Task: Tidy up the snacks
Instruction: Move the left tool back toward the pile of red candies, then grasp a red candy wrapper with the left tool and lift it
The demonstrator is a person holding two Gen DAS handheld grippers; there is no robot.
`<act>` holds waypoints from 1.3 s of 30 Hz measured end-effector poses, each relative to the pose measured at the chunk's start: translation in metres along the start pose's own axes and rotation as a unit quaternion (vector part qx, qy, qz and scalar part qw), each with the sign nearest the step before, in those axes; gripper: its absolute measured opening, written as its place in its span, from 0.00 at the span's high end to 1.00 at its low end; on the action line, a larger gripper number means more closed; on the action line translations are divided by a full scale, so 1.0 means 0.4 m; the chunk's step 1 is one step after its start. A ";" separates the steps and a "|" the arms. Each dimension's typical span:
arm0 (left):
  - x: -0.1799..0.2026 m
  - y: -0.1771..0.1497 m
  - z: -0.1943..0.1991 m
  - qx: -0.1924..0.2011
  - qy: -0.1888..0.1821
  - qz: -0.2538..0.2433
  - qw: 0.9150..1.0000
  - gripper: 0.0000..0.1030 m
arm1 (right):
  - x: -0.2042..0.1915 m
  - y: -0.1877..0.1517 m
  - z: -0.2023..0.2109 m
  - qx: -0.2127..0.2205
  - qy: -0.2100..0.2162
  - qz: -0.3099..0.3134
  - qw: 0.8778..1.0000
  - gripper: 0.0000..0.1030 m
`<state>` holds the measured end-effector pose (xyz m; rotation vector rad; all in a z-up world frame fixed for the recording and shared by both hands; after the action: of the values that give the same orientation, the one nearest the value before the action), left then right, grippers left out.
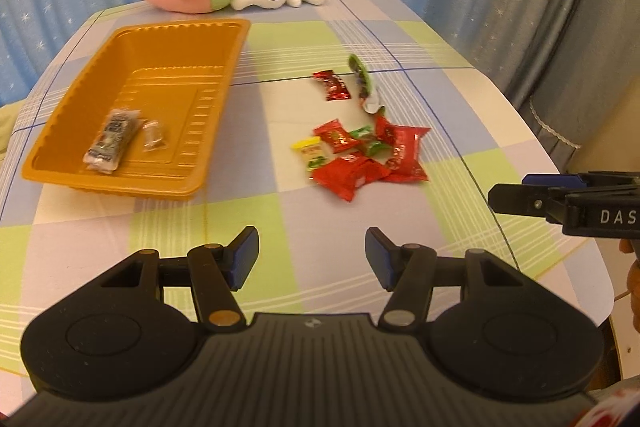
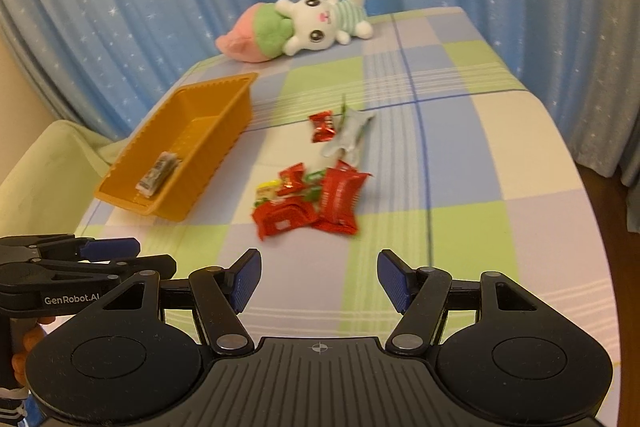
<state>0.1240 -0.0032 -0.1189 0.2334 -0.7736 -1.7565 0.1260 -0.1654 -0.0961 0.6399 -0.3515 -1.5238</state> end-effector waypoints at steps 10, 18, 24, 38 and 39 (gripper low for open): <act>0.023 0.017 -0.063 -0.007 0.001 -0.038 0.999 0.45 | 0.066 -0.011 0.000 -0.002 -0.019 -0.031 0.999 0.37; 0.027 0.059 -0.128 -0.006 -0.007 -0.087 0.996 0.45 | 0.088 -0.019 -0.031 -0.014 -0.030 -0.047 0.998 0.37; 0.039 0.089 -0.184 -0.013 -0.019 -0.126 0.992 0.45 | 0.103 -0.018 -0.047 -0.020 -0.041 -0.060 0.997 0.37; 0.052 0.123 -0.311 -0.041 -0.041 -0.183 0.981 0.52 | 0.139 -0.026 -0.059 -0.032 -0.065 -0.087 0.994 0.37; 0.052 0.122 -0.317 -0.044 -0.045 -0.183 0.981 0.54 | 0.141 -0.027 -0.060 -0.033 -0.066 -0.089 0.993 0.37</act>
<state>0.2214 -0.0770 -0.1815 0.2494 -0.7488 -2.1557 0.1339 -0.2162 -0.1312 0.5315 -0.3498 -1.7459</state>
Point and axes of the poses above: each gripper's, at about its wrist camera, not at the fingertips, and z roughly against the way its jaws point, x to its right, y to its top, the point moved 10 cm from there along -z, roughly the way its jaws point, and after that the axes turned 12 degrees about -y, right-handed, at the moved point
